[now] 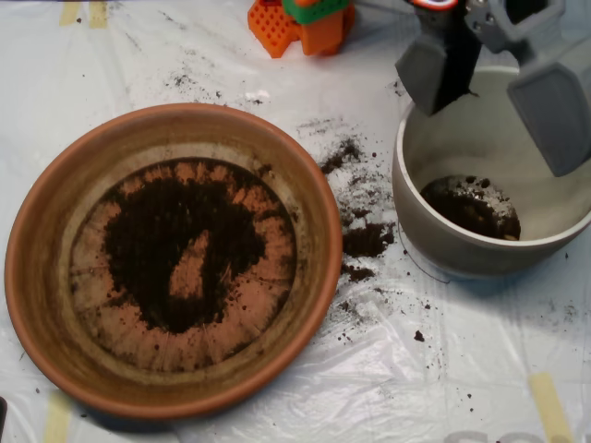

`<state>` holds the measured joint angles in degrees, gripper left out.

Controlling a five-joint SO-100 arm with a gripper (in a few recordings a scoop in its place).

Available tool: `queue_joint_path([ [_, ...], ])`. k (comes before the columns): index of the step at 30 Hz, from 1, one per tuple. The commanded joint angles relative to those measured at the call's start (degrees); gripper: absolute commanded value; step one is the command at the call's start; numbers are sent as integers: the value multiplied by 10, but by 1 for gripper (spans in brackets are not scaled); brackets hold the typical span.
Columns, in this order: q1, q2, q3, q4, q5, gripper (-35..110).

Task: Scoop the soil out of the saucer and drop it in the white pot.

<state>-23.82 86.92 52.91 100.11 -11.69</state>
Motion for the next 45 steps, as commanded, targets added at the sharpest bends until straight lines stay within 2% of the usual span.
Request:
queue_joint_path([
  [1,-18,71,23,-15,-4,44],
  [12,37,95,-25,-16,61,45],
  [17,114,106,-47,-7,88,45],
  [25,297,97,-25,-9,69,45],
  [28,373,112,59,-50,47,45],
  [34,478,138,301,-199,-7,46],
  [40,531,118,448,-308,-30,47],
  [45,549,58,489,-348,-38,49],
])
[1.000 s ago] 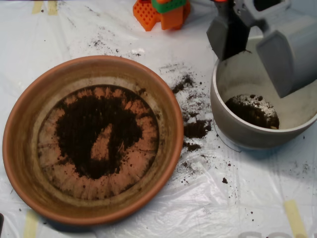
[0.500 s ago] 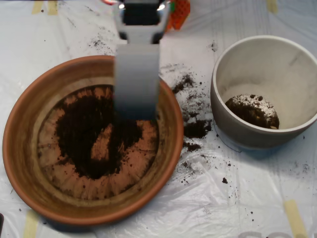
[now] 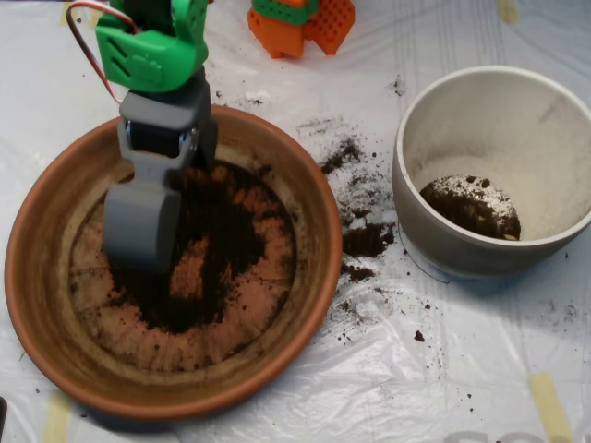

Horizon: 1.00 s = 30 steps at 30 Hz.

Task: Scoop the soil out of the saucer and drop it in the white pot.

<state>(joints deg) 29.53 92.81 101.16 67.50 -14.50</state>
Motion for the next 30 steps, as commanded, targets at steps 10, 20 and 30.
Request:
queue_joint_path([
  [10,52,-102,-14,-42,-4,46],
  [20,77,-126,-18,-106,-8,39],
  [30,63,-175,-68,-111,6,27],
])
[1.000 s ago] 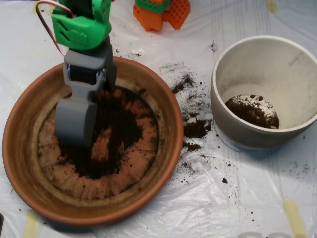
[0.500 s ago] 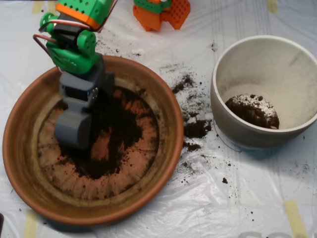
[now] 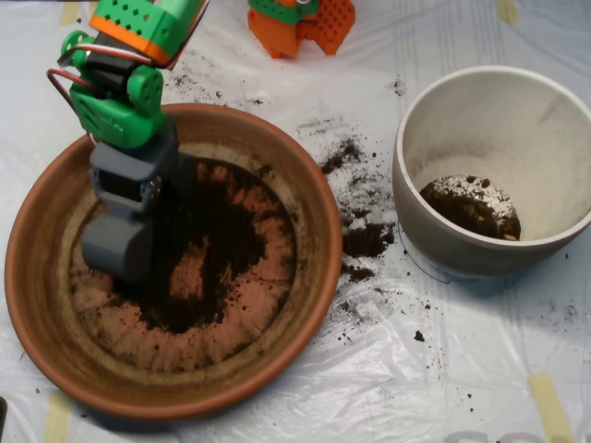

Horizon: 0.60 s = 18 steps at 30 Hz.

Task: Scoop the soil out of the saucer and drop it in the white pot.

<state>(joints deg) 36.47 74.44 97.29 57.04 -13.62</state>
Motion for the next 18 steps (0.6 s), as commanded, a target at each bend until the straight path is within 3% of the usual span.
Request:
queue_joint_path([
  [1,-10,9,-29,-6,-3,23],
  [7,-45,20,-19,-5,0,4],
  [18,-128,137,-45,58,35,0],
])
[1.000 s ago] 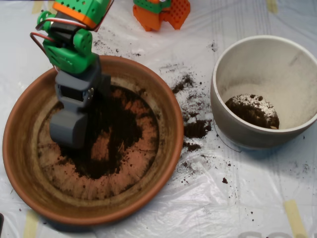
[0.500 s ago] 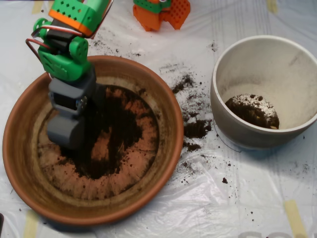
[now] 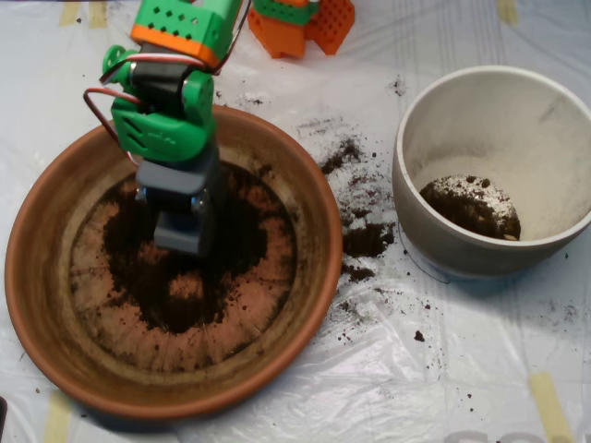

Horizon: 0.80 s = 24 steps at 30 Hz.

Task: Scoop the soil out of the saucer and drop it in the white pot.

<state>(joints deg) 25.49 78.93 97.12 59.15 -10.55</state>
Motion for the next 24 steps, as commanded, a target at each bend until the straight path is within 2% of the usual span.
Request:
queue_joint_path([
  [1,-25,98,-69,61,10,0],
  [5,-59,103,-184,161,20,-1],
  [12,-135,126,-311,272,27,-1],
  [24,-308,208,-339,325,38,-1],
])
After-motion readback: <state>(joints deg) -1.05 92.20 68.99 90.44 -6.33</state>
